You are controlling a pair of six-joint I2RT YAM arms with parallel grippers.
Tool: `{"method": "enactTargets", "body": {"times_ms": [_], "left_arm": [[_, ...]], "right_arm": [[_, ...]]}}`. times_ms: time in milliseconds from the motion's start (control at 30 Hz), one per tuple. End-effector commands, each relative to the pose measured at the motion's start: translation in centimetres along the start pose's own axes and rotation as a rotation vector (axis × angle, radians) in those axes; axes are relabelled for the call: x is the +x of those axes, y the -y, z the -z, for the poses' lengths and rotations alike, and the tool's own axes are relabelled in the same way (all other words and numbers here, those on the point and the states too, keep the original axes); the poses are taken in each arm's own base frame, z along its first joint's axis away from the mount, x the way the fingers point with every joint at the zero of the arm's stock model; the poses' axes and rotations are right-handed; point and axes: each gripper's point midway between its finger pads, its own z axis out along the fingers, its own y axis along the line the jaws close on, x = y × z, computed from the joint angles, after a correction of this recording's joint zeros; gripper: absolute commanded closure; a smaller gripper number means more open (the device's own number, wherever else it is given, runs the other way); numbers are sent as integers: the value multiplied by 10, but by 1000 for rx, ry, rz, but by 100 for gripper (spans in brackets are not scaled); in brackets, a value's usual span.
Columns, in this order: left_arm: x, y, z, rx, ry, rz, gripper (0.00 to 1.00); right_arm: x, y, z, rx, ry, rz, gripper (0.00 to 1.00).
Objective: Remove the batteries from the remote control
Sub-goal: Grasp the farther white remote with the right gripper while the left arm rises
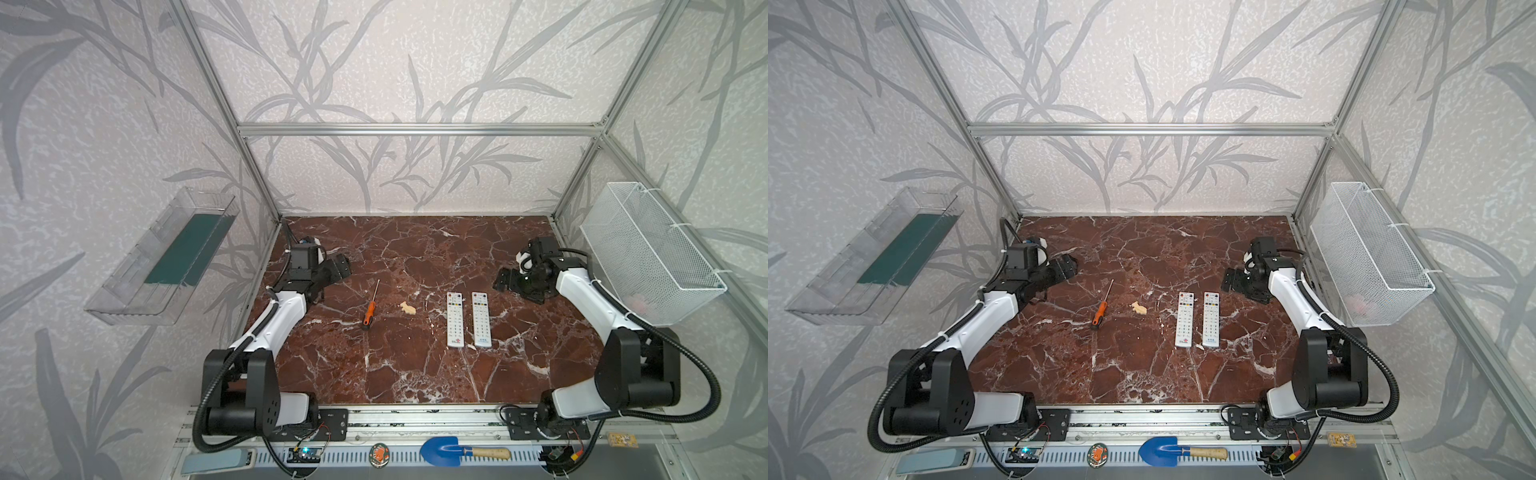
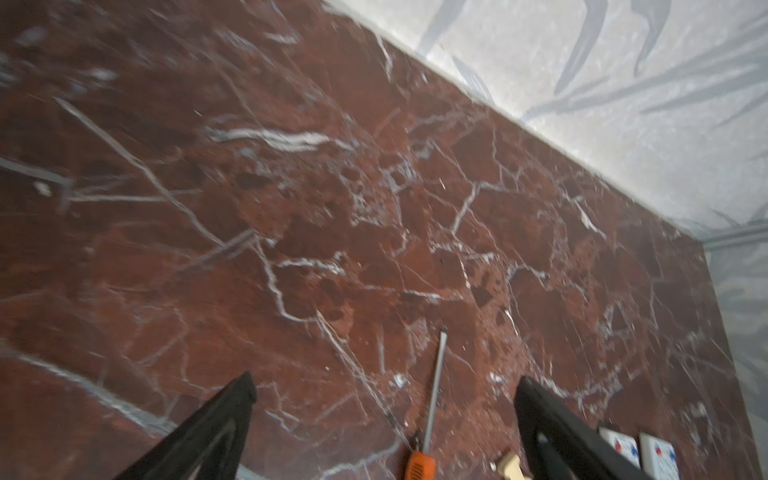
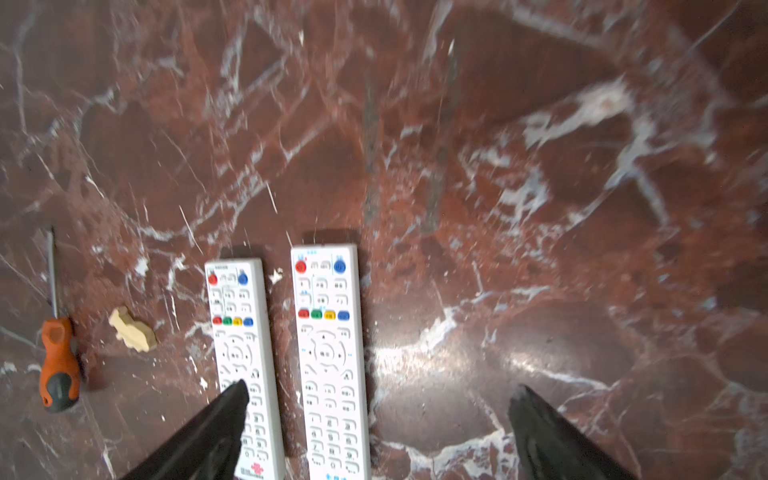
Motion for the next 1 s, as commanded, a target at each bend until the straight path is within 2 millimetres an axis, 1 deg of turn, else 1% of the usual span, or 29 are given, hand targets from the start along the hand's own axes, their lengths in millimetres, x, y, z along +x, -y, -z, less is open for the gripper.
{"method": "enactTargets", "body": {"times_ms": [0, 33, 100, 167, 267, 433, 633, 733, 800, 967], "left_arm": [[25, 31, -4, 108, -144, 2, 2], [29, 37, -5, 129, -160, -8, 2], [36, 42, -8, 150, -181, -15, 2], [42, 43, -10, 158, -202, -9, 2], [47, 44, -12, 180, -206, 4, 2], [45, 43, -9, 178, -182, -8, 2], [50, 39, -10, 160, -214, -30, 2], [53, 37, -10, 150, -235, -33, 2], [55, 37, -11, 150, -236, -27, 2], [56, 38, -18, 159, -252, -3, 2]], "right_arm": [[48, -5, -15, 6, -177, 9, 4], [53, -7, -19, 12, -188, 22, 4], [62, -11, -26, 27, -206, 46, 4], [69, -17, -32, 49, -227, 83, 5], [75, -25, -41, 89, -251, 136, 5], [76, -22, -55, 142, -263, 138, 6], [76, -19, -68, 199, -262, 144, 14], [75, -21, -69, 216, -248, 155, 17], [78, -16, -76, 246, -266, 155, 19], [80, -12, -77, 268, -257, 148, 25]]}}
